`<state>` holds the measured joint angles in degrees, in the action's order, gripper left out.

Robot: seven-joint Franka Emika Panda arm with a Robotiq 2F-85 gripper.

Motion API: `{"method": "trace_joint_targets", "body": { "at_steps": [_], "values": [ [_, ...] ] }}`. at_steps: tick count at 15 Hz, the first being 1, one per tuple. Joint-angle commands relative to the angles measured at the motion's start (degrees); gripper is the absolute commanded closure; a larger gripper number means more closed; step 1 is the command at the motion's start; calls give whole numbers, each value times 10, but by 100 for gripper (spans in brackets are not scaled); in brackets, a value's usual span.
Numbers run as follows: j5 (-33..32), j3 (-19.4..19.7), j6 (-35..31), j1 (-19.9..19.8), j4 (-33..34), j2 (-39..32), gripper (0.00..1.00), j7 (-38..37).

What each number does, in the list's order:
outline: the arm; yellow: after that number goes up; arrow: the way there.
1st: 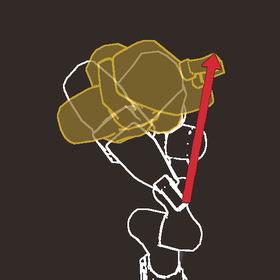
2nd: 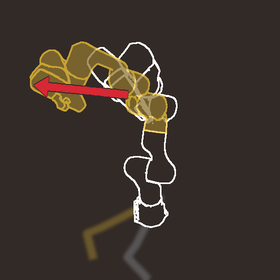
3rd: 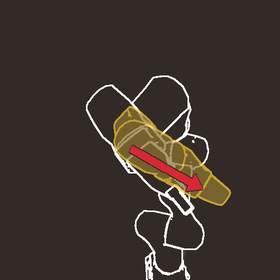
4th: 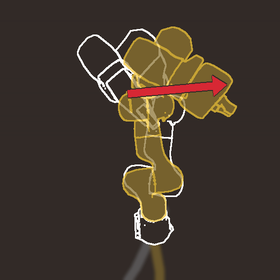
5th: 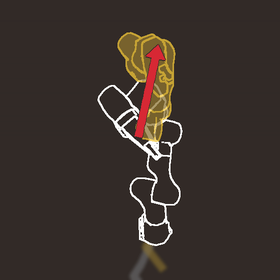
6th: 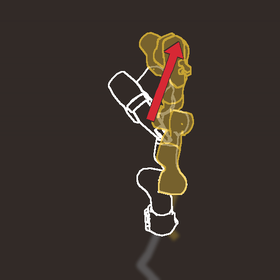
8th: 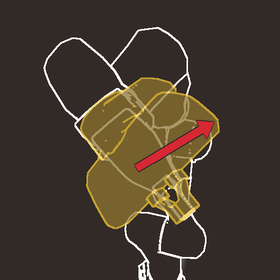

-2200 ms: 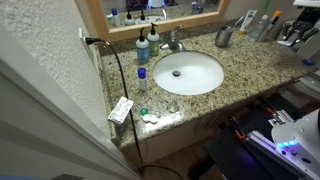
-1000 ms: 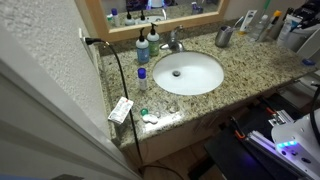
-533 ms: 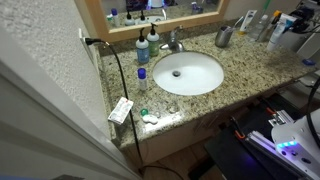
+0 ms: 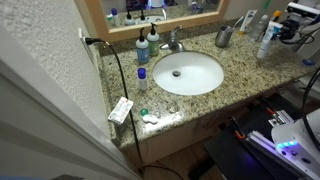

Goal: Place the white and blue tube upright

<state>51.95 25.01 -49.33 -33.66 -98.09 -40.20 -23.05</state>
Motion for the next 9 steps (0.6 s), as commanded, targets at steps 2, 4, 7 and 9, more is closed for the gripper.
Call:
{"method": "trace_joint_targets", "body": {
  "at_steps": [2, 4, 7, 9],
  "values": [
    [76, 1, 31, -19, 13, -49, 86, -21],
    [63, 7, 16, -5, 3, -48, 61, -7],
    [70, 9, 3, -7, 6, -54, 86, 3],
    [73, 6, -11, -10, 10, -66, 86, 13]
  ]
}}
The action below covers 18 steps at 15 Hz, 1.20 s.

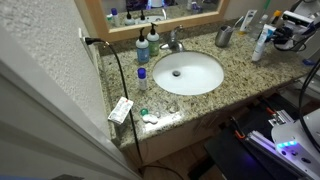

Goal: Place the white and blue tube upright

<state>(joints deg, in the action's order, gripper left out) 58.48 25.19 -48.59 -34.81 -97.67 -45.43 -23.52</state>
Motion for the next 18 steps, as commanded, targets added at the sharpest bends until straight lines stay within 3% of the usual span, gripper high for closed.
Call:
{"method": "trace_joint_targets", "body": {
  "at_steps": [1, 8, 18],
  "values": [
    [12, 2, -21, -1, 6, -18, 86, 19],
    [66, -4, -23, -3, -13, -21, 86, 21],
    [77, 3, -44, 2, -16, -18, 86, 33]
  ]
}}
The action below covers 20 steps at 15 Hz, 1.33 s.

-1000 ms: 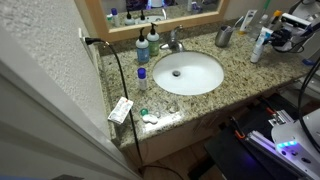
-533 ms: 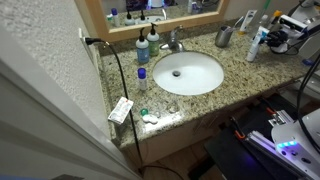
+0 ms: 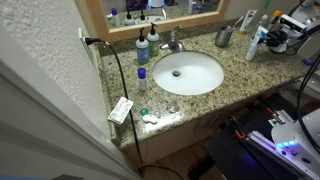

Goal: Place the white and blue tube upright

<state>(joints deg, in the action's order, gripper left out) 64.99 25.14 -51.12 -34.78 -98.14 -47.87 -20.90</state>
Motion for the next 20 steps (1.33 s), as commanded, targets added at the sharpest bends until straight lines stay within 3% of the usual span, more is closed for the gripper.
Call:
{"method": "trace_joint_targets", "body": {
  "at_steps": [1, 2, 7, 10, 14, 15, 20],
  "values": [
    [14, 4, -22, 2, -13, 7, 55, 6],
    [12, 6, -27, 4, -13, 8, 35, 8],
    [18, 9, -80, 5, -14, 14, 2, 26],
    [-6, 16, -126, 14, -9, 19, 0, 51],
    [-63, 34, -204, 36, -13, 33, 0, 31],
    [-45, 11, -170, 10, 4, 14, 0, 33],
    [-63, 17, -193, 19, 4, 21, 0, 30]
  ]
}}
